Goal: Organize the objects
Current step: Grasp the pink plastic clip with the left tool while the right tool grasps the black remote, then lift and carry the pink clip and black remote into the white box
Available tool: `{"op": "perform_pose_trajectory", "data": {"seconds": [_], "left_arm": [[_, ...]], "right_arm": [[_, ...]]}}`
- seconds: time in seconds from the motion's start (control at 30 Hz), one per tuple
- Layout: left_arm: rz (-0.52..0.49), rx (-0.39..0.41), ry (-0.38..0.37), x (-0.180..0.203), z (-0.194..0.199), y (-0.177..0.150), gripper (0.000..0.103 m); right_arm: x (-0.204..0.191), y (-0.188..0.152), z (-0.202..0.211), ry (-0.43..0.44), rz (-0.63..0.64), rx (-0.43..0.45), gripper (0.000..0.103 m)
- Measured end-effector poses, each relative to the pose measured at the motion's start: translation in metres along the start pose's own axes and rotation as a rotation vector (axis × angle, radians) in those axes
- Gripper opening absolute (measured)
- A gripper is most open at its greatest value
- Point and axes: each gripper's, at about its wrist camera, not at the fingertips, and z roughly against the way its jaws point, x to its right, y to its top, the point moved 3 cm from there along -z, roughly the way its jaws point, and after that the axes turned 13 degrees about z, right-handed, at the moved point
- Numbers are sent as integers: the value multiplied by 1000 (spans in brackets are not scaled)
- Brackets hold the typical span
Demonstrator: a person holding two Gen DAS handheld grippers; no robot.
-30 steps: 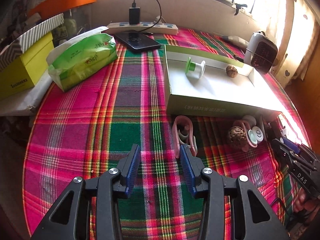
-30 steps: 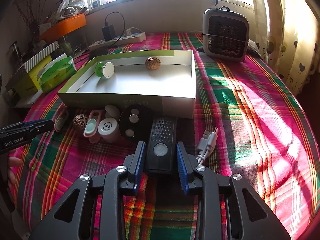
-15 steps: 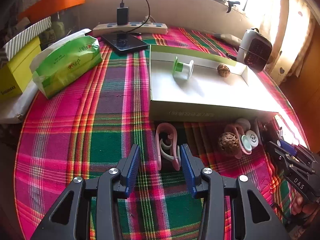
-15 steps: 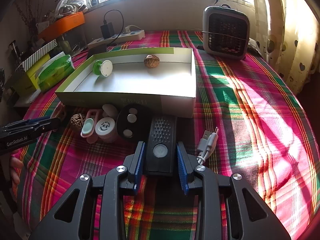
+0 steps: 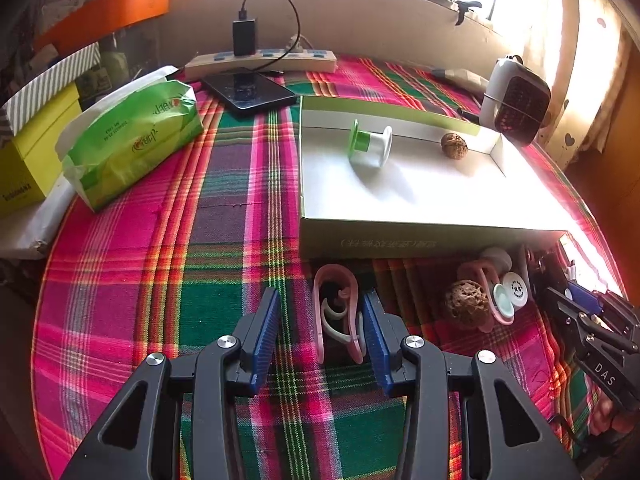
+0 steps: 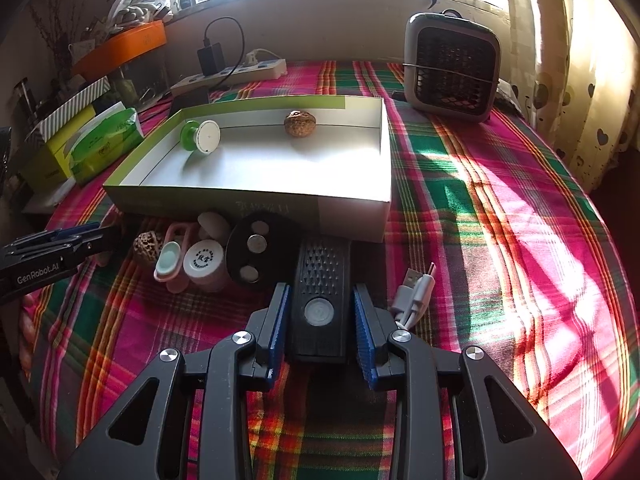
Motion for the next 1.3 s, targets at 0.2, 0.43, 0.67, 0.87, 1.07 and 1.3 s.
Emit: {"op": "perform_pose_trajectory", "data": {"seconds": [0.2, 0.43, 0.67, 0.87, 1.07, 1.3], "left_arm": [[10, 7, 7, -2, 0, 0, 33], [11, 16, 25, -3, 0, 0, 25], [12, 21, 30, -6, 0, 1, 21], [13, 20, 28, -6, 0, 0, 21], [13, 21, 28, -6, 1, 0, 21], [12, 20, 30, -7, 1, 1, 21]], "right_arm": [[0, 0, 0, 5, -5, 2, 32], [0, 1, -1, 4, -4, 2, 32], [0, 0, -1, 6, -6, 3, 32], [0, 0, -1, 6, -6, 3, 32], [1, 0, -1, 5, -6, 3, 32], [2, 0, 0, 0, -10, 4, 28]]}}
